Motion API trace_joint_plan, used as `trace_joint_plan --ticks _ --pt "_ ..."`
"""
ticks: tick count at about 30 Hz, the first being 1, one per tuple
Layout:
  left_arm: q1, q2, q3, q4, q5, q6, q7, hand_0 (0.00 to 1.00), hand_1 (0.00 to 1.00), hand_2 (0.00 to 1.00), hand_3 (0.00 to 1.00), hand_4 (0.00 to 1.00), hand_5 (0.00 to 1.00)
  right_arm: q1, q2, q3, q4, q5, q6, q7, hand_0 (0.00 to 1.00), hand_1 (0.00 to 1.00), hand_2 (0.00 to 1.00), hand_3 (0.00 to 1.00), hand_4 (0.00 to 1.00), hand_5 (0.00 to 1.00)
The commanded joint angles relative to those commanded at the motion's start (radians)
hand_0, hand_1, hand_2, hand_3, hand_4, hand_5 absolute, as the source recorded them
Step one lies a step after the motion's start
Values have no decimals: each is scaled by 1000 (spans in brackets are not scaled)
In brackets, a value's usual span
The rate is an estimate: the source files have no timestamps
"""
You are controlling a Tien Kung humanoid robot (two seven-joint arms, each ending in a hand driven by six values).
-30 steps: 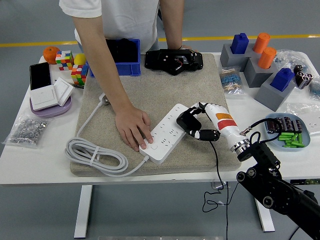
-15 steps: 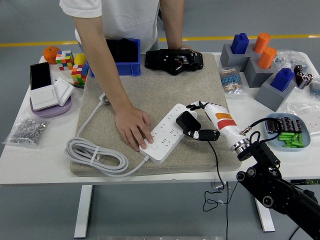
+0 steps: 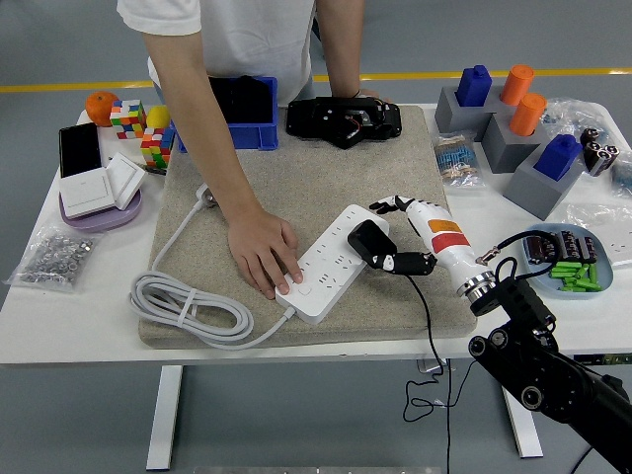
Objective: Press the white button,pick up the black plug,place it near the board,insert it into the board
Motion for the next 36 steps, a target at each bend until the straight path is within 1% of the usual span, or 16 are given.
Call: trace_joint_plan --ticks 5,10,11,16,17,24,30,36 --pt "3 -4 -1 0 -8 2 0 699 669 646 648 557 173 -21 -11 9 43 -2 4 -4 746 710 674 687 998 238" --pt "4 -6 -5 0 -11 4 0 699 669 646 648 557 173 -56 -29 36 99 2 10 8 746 710 674 687 998 238" --pt "4 -6 -5 0 -13 4 0 699 669 646 648 557 173 -65 -33 42 113 4 10 10 776 745 691 681 998 258" --pt "5 -7 -10 0 -13 6 0 699 669 646 648 557 173 -91 -50 56 163 3 11 12 776 745 691 681 998 258" --pt "4 -7 -11 0 -12 7 0 699 669 646 648 558 174 -93 -53 58 168 2 11 13 795 760 690 682 998 260" --pt "2 -8 -8 0 -14 7 -2 699 668 646 648 557 173 -110 -62 56 166 3 17 22 788 759 684 670 998 255" --pt "3 -8 -13 0 -10 7 -1 699 669 646 648 557 173 -121 -70 37 164 4 17 20 780 755 683 670 998 261" --pt "3 -8 -13 0 -8 7 -1 699 668 646 647 557 173 -120 -68 19 157 6 17 18 783 753 681 672 998 263"
